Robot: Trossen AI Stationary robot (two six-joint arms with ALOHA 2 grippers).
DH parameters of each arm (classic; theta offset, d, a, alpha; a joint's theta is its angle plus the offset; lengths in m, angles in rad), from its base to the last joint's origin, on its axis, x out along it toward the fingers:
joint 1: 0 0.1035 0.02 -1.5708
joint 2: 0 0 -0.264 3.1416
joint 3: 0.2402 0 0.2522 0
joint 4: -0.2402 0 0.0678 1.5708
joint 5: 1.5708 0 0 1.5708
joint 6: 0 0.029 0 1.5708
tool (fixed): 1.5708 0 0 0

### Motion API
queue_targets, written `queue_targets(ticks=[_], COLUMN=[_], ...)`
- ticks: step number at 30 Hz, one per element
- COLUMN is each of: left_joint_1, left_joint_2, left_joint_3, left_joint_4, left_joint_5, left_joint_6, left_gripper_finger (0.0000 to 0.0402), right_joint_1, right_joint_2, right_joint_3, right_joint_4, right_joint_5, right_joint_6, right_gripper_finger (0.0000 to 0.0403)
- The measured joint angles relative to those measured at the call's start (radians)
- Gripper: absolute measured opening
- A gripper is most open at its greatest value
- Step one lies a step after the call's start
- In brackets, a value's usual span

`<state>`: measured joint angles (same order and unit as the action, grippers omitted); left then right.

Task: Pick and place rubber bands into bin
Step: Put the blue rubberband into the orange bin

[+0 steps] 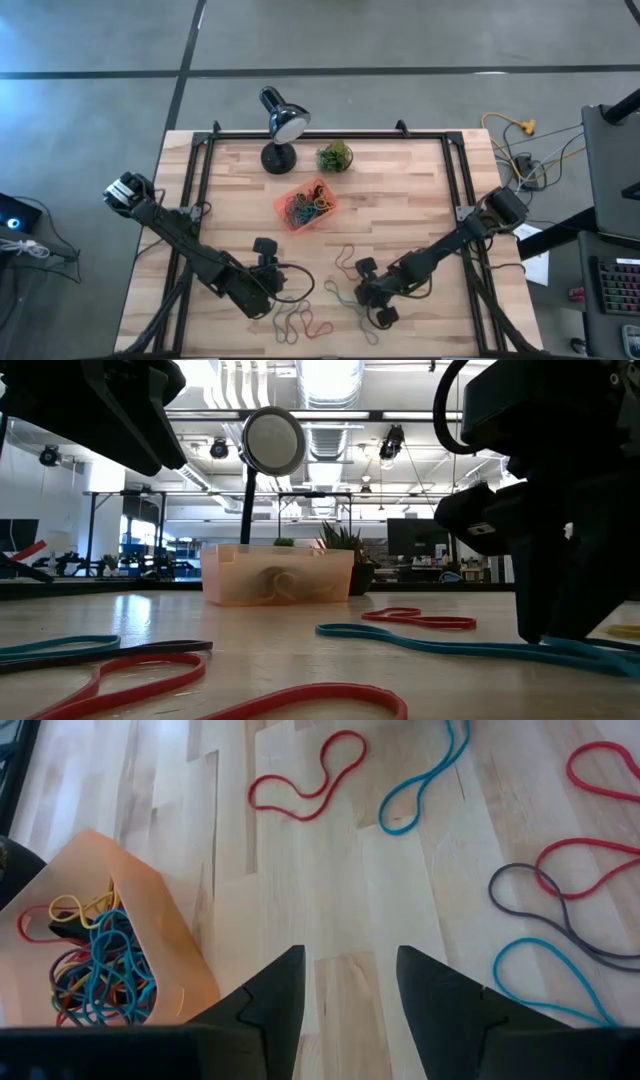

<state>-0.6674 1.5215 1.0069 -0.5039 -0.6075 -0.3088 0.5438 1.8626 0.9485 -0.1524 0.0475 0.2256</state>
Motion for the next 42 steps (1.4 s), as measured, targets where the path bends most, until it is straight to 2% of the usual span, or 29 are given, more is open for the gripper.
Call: queue_targets(ticks=[3,5,14,23,35,42], left_joint_1=[0.0,0.0,0.0,0.0,0.0,0.0], left_joint_2=[0.0,0.0,0.0,0.0,0.0,0.0], left_joint_3=[0.0,0.0,0.0,0.0,0.0,0.0], left_joint_4=[0.0,0.0,-0.001,-0.002,-0.004,-0.012], left_joint_5=[0.0,0.0,0.0,0.001,0.002,0.002], left_joint_6=[0.0,0.0,0.0,0.0,0.0,-0.001], left_gripper_finger=[0.0144,0.0144,0.0144,0.0144,0.0144,0.0144], right_joint_1=[0.001,0.002,0.005,0.01,-0.004,-0.049], right_joint_2=[0.0,0.0,-0.044,-0.088,-0.1,-0.106], right_joint_3=[-0.001,-0.003,0.042,0.144,0.309,0.371], right_joint_4=[0.004,0.018,0.017,0.013,-0.073,-0.083], right_joint_5=[0.0,0.0,0.004,0.043,0.304,0.494], right_joint_6=[0.001,0.002,-0.027,-0.165,-0.475,-0.627], right_gripper_finger=[0.0018,0.0011,0.0008,0.0008,0.0008,0.0008])
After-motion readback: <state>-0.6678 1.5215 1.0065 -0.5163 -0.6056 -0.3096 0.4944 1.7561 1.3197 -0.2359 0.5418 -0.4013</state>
